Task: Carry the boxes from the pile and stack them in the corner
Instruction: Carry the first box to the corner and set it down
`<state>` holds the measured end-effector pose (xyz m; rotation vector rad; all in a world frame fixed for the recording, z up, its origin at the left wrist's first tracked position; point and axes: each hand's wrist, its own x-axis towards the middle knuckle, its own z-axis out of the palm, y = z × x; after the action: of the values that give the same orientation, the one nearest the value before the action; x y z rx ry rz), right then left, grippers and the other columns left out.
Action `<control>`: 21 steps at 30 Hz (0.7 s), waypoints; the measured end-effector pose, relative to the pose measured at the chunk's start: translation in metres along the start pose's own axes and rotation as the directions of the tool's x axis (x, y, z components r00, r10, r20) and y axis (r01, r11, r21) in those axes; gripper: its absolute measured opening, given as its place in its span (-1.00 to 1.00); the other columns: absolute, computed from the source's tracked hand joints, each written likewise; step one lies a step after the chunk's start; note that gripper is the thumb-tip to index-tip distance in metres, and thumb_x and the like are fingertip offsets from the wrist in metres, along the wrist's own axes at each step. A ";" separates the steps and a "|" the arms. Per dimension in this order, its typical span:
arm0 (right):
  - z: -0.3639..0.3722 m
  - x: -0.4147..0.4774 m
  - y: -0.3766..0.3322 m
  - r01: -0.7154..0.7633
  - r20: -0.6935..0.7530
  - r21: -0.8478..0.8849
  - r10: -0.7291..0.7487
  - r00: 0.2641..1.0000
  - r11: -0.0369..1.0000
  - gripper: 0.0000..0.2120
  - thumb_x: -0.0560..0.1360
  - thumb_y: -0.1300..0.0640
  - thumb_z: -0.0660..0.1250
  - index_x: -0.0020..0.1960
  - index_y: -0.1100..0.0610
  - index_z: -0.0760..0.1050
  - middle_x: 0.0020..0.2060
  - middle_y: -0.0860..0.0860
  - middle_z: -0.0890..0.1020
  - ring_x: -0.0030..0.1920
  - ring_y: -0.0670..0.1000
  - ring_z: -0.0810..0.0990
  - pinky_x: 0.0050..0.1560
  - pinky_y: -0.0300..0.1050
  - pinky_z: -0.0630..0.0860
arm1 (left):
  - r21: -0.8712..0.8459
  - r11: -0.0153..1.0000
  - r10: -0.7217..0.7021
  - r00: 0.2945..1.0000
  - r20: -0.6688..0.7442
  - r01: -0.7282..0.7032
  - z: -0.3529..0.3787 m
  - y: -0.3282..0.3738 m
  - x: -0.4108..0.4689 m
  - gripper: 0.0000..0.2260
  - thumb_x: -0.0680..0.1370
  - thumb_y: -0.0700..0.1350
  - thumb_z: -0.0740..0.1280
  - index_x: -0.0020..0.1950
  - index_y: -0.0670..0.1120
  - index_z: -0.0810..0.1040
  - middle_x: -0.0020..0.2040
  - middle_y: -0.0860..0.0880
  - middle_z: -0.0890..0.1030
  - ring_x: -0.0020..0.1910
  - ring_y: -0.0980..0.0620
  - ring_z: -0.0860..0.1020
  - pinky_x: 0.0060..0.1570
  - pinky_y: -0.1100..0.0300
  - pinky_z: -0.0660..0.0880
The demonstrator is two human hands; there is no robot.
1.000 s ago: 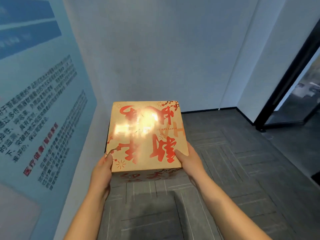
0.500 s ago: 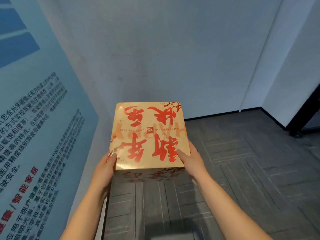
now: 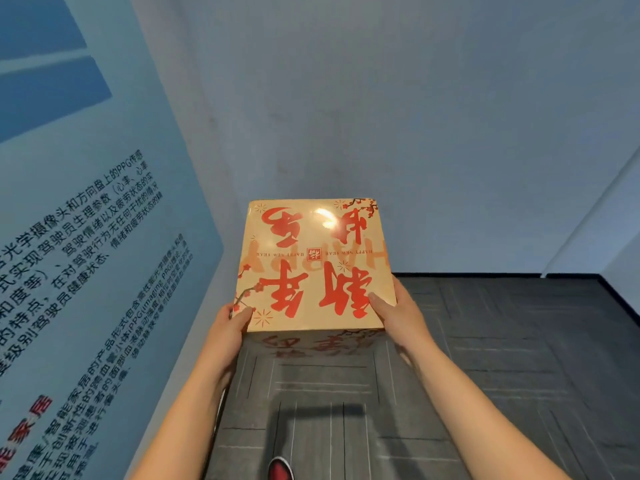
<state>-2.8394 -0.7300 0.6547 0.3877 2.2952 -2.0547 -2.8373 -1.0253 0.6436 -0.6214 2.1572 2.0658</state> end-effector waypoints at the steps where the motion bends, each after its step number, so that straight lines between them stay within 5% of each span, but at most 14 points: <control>1: 0.010 0.019 -0.004 -0.001 0.002 -0.015 0.001 1.000 1.000 -0.60 0.66 0.09 0.38 0.45 -0.15 0.41 0.20 -0.12 0.67 0.20 -0.04 0.66 0.23 0.00 0.61 | -0.007 1.000 0.001 1.000 -0.007 -0.001 -0.003 0.003 0.021 -0.70 0.67 -0.03 0.27 0.38 -0.09 0.47 0.19 -0.08 0.67 0.05 0.01 0.63 -0.11 0.10 0.49; 7: 0.076 0.138 -0.026 -0.081 -0.041 -0.066 0.078 0.996 0.995 -0.42 0.60 0.18 0.43 0.55 0.04 0.30 0.19 -0.04 0.62 0.20 0.05 0.64 0.26 0.11 0.61 | -0.050 0.999 -0.005 1.000 0.030 0.007 -0.015 0.027 0.151 -0.77 0.70 -0.01 0.22 0.33 0.01 0.52 0.15 0.03 0.70 0.15 0.06 0.62 -0.12 0.22 0.42; 14: 0.122 0.252 -0.044 -0.154 -0.062 -0.132 0.147 0.987 0.979 -0.40 0.61 0.19 0.41 0.57 0.12 0.23 0.18 0.01 0.56 0.13 0.05 0.60 -0.16 -0.22 0.49 | 0.004 0.998 -0.063 0.996 0.058 0.063 -0.020 0.062 0.273 -0.82 0.72 -0.02 0.17 0.16 0.09 0.58 0.10 0.03 0.72 0.11 0.05 0.64 -0.02 0.12 0.51; 21: 0.156 0.376 -0.035 -0.229 -0.029 -0.113 0.227 0.973 0.967 -0.43 0.63 0.19 0.34 0.56 0.08 0.19 0.14 -0.01 0.54 0.00 -0.09 0.58 -0.20 -0.16 0.50 | 0.034 0.992 -0.123 0.992 0.011 0.123 -0.002 0.077 0.386 -0.75 0.72 0.00 0.16 0.35 -0.03 0.46 0.18 -0.03 0.66 0.13 0.04 0.61 -0.09 0.16 0.49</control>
<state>-3.2324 -0.8261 0.5976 0.6311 2.2433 -1.8081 -3.2166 -1.1140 0.5846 -0.7156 2.0855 1.9622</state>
